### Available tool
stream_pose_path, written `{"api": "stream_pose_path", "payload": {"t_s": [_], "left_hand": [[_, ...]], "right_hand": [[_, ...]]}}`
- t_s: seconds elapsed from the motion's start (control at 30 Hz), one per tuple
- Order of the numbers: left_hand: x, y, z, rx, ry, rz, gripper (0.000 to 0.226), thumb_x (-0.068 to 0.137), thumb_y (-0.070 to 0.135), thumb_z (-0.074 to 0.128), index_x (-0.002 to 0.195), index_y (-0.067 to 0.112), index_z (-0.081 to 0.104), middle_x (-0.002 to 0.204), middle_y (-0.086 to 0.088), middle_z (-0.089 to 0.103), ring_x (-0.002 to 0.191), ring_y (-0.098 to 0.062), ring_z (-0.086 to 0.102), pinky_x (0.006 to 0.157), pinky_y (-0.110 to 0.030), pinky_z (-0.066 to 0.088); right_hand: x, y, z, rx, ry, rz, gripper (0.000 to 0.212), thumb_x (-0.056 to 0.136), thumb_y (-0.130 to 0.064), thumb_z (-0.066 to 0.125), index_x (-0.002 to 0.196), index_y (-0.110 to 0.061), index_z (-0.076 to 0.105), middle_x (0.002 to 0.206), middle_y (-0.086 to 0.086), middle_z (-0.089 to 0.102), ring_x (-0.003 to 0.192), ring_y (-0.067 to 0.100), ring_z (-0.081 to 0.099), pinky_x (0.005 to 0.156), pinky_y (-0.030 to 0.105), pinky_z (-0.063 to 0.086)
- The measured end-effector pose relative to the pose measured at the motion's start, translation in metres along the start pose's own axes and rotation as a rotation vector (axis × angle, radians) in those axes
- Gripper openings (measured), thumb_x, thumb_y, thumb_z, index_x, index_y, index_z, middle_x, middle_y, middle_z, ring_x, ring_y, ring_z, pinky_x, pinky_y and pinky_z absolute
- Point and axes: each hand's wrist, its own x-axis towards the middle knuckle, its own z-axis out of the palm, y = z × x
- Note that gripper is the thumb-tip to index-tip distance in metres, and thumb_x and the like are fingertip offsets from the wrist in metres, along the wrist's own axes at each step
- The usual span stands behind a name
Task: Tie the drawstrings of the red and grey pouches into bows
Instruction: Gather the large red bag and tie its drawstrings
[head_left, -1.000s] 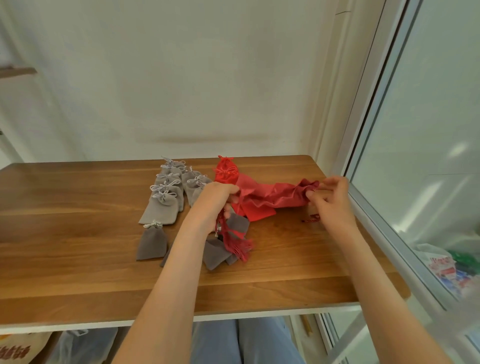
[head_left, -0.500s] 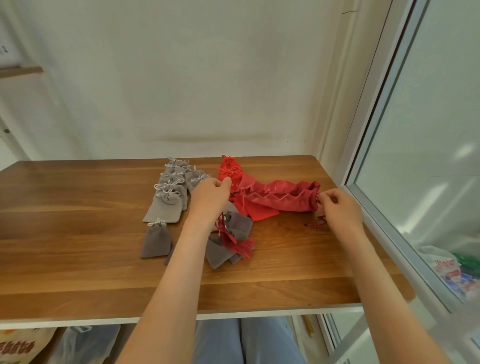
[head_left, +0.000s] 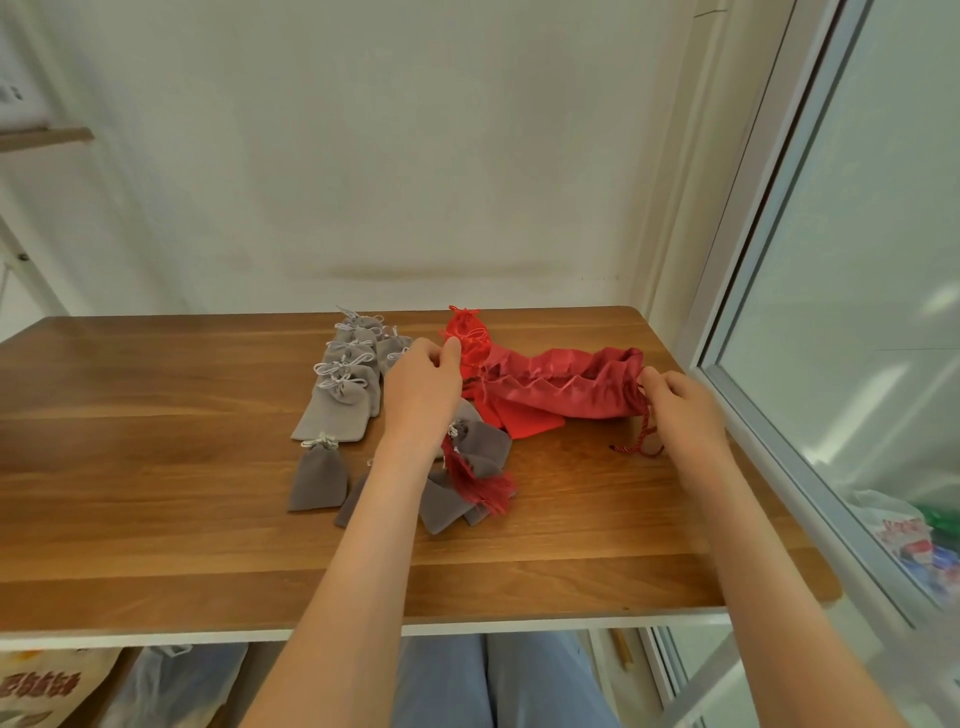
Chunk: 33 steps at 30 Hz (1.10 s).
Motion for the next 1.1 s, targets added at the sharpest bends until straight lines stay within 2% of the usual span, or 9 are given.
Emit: {"api": "stream_pose_path", "payload": {"t_s": [0.17,0.27,0.33,0.47,0.6,0.73,0.8,0.9,1.1], "left_hand": [[0.003,-0.002,0.005,-0.015,-0.102,-0.039,0.024,0.101,0.023,0.035,0.095,0.01,0.054,0.091,-0.006,0.065,0.085,-0.02,0.058,0.07,-0.032,0.039],[0.0,-0.002,0.006,-0.049,-0.223,-0.094,0.023,0.093,0.007,0.036,0.088,0.019,0.056,0.098,-0.006,0.067,0.085,-0.016,0.06,0.069,-0.029,0.046],[-0.004,0.0,0.004,-0.029,-0.298,-0.095,0.026,0.087,0.003,0.04,0.09,0.021,0.059,0.098,-0.005,0.066,0.083,-0.013,0.057,0.069,-0.027,0.045],[-0.008,0.001,0.003,0.122,-0.432,-0.06,0.029,0.08,0.009,0.05,0.108,0.02,0.053,0.096,0.0,0.059,0.086,-0.012,0.054,0.076,-0.03,0.048],[-0.011,-0.006,0.008,0.354,-0.601,0.086,0.046,0.076,0.014,0.064,0.117,0.019,0.044,0.11,-0.002,0.044,0.098,-0.018,0.05,0.08,-0.033,0.048],[-0.015,-0.006,0.018,0.397,-0.481,0.223,0.022,0.083,0.02,0.067,0.102,0.018,0.057,0.098,0.002,0.04,0.093,-0.016,0.048,0.074,-0.024,0.033],[-0.016,-0.004,0.023,0.344,-0.393,0.265,0.006,0.087,0.019,0.063,0.092,0.016,0.061,0.095,0.002,0.046,0.089,-0.015,0.05,0.075,-0.024,0.034],[-0.015,0.0,0.026,0.261,-0.343,0.273,0.009,0.09,0.019,0.06,0.093,0.014,0.066,0.099,-0.001,0.06,0.092,-0.015,0.054,0.08,-0.028,0.041],[-0.015,0.0,0.024,0.149,-0.265,0.172,0.018,0.09,0.023,0.063,0.103,0.012,0.057,0.091,0.002,0.058,0.083,-0.011,0.051,0.066,-0.025,0.036]], "right_hand": [[-0.001,-0.006,-0.001,0.09,-0.113,-0.005,0.039,0.1,-0.04,0.038,0.074,-0.014,0.05,0.059,0.0,0.037,0.057,0.015,0.036,0.058,0.031,0.03],[0.0,-0.006,-0.002,0.186,-0.179,0.006,0.04,0.101,-0.037,0.04,0.075,-0.013,0.059,0.053,-0.003,0.042,0.062,0.018,0.044,0.071,0.03,0.041],[0.001,-0.006,-0.003,0.247,-0.179,0.032,0.037,0.101,-0.034,0.041,0.079,-0.014,0.062,0.054,-0.003,0.047,0.059,0.015,0.045,0.069,0.029,0.041],[-0.001,-0.011,-0.002,0.432,-0.14,0.117,0.032,0.102,-0.028,0.037,0.09,-0.009,0.06,0.076,0.006,0.069,0.068,0.015,0.064,0.065,0.025,0.051],[0.001,-0.014,0.001,0.615,-0.077,0.208,0.036,0.103,-0.031,0.034,0.112,-0.006,0.058,0.098,0.014,0.072,0.088,0.025,0.071,0.069,0.03,0.059],[0.0,-0.015,0.002,0.707,-0.037,0.211,0.045,0.101,-0.04,0.033,0.123,-0.004,0.051,0.108,0.017,0.068,0.091,0.026,0.07,0.072,0.035,0.058],[-0.001,-0.016,0.003,0.739,-0.078,0.199,0.055,0.093,-0.043,0.05,0.13,-0.004,0.041,0.116,0.018,0.064,0.096,0.027,0.069,0.07,0.033,0.058],[-0.002,-0.02,0.005,0.741,-0.108,0.203,0.078,0.081,-0.018,0.072,0.136,-0.017,0.017,0.122,0.015,0.055,0.104,0.026,0.064,0.081,0.045,0.058],[-0.012,-0.029,0.014,0.69,-0.007,0.215,0.075,0.087,0.011,0.054,0.139,-0.016,0.006,0.121,0.012,0.043,0.09,0.016,0.062,0.076,0.035,0.057]]}}
